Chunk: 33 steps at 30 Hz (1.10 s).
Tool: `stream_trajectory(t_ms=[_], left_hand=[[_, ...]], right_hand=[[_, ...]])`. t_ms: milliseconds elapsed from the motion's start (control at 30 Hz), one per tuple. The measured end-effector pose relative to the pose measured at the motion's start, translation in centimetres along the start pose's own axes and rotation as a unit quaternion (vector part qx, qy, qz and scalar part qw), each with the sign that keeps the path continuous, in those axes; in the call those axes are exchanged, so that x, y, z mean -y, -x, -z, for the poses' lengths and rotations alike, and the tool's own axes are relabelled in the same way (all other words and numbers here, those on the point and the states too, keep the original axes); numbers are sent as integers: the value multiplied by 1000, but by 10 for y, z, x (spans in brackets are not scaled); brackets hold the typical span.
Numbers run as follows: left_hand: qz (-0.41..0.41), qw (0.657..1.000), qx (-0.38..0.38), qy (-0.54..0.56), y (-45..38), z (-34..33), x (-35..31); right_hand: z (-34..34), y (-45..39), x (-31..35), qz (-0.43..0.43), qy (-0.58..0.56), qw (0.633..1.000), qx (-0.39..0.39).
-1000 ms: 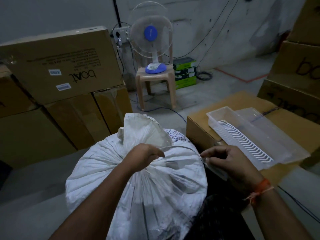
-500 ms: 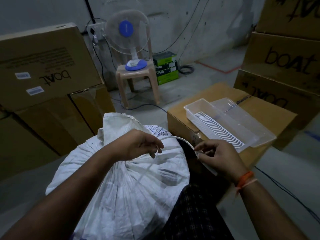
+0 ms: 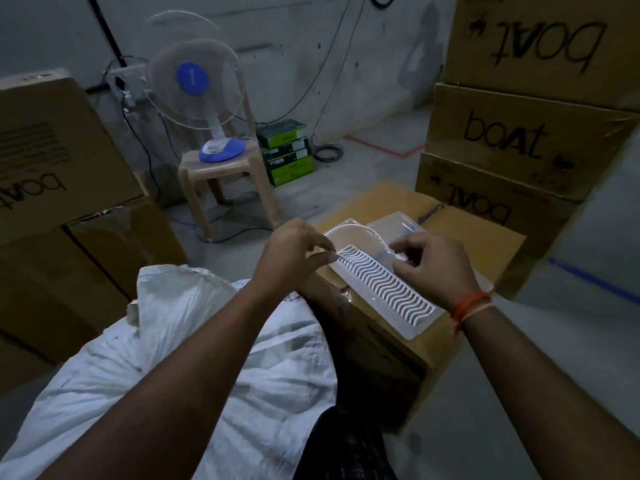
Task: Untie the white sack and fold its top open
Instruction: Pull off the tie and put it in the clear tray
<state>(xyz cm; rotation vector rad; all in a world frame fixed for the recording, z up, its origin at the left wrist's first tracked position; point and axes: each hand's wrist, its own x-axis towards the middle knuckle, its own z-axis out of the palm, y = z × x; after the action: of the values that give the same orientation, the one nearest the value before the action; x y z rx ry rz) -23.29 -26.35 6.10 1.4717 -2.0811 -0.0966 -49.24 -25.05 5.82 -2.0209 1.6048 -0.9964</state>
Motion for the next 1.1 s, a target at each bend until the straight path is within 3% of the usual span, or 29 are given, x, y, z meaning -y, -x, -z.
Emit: stream_trajectory(t_ms=[300,533,667,800,967,1100], left_hand=[[69,971,152,-169,-56,-79,-7],[5,949,269,-166,-71,-86,-16],[-2,977,200,-73,-81,-77,-24],[-16,988,149,-23,-105,-75,-30],[-42,984,166,-56,-151,-102,-30],[-31,969,228,-87,-187,-132,-25]], right_hand=[[-30,-38,-38,-28,194,978,78],[-38,-36,-54,-49,203,971,116],[-18,-21,-66,-113,35,993,-4],[2,-6,-98,-221,-41,964,-140],[-5,7,-141,-336,-54,925,-170],[-13,11,-160,-377,-77,906,-177]])
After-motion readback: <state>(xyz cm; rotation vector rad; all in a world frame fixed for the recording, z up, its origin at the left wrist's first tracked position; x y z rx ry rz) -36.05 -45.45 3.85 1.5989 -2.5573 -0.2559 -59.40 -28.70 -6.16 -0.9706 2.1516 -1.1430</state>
